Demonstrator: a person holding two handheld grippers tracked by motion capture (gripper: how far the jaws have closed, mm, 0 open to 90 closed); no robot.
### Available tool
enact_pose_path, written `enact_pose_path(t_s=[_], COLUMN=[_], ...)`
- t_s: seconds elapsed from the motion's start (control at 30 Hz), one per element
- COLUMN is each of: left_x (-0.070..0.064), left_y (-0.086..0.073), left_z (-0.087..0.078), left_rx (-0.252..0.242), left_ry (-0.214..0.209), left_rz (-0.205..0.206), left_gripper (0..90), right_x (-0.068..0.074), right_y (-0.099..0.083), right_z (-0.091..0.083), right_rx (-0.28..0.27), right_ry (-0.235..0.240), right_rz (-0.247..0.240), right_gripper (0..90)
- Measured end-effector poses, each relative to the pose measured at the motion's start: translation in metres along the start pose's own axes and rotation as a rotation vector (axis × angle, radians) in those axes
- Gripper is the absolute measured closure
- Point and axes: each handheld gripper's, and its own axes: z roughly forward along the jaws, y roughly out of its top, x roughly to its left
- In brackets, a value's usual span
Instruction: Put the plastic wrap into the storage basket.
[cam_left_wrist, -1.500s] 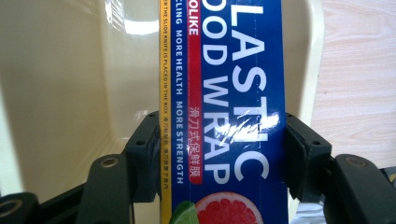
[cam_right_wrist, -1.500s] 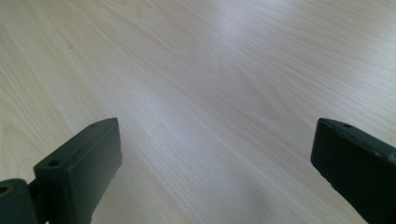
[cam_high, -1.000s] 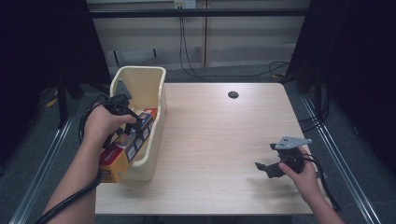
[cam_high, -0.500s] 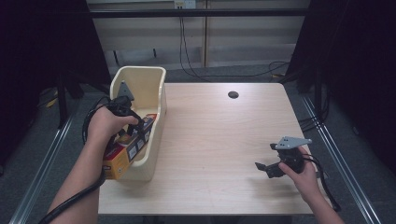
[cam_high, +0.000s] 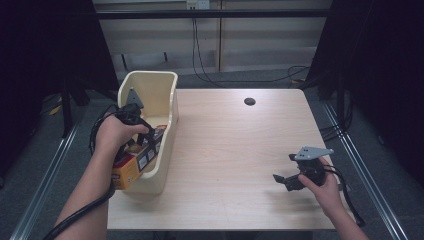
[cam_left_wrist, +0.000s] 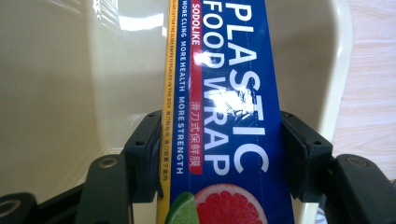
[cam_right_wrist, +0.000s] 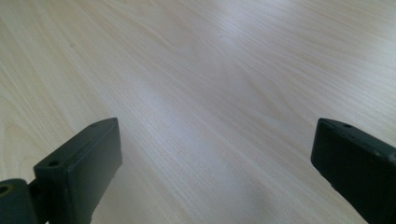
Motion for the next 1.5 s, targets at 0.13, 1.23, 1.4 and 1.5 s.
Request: enact_pose_path(t_s=[0.13, 1.23, 1.4, 1.5], left_x=[0.0001, -0.0025, -0.0023, -0.0014], left_y=[0.0016, 0.0043, 0.0038, 0.0038], left_z=[0.0009, 0.0043, 0.0044, 0.0033], left_rx=[0.007, 0.008, -0.003, 0.004], left_ry=[0.006, 0.009, 0.003, -0.011], left_rz=[0.006, 0.002, -0.005, 0.0], left_gripper=[39.8, 38.2, 37.6, 37.1], right_x=[0.0004, 0.001, 0.001, 0.0009], right_y=[-0.0001, -0.0005, -0.0004, -0.0004], right_z=[0.0005, -0.0002, -0.0003, -0.0003], right_rx=[0.002, 0.003, 0.002, 0.002], right_ry=[0.002, 0.001, 0.001, 0.0], right_rz=[-0.002, -0.004, -0.006, -0.007], right_gripper=[1.8, 1.8, 1.7, 1.7])
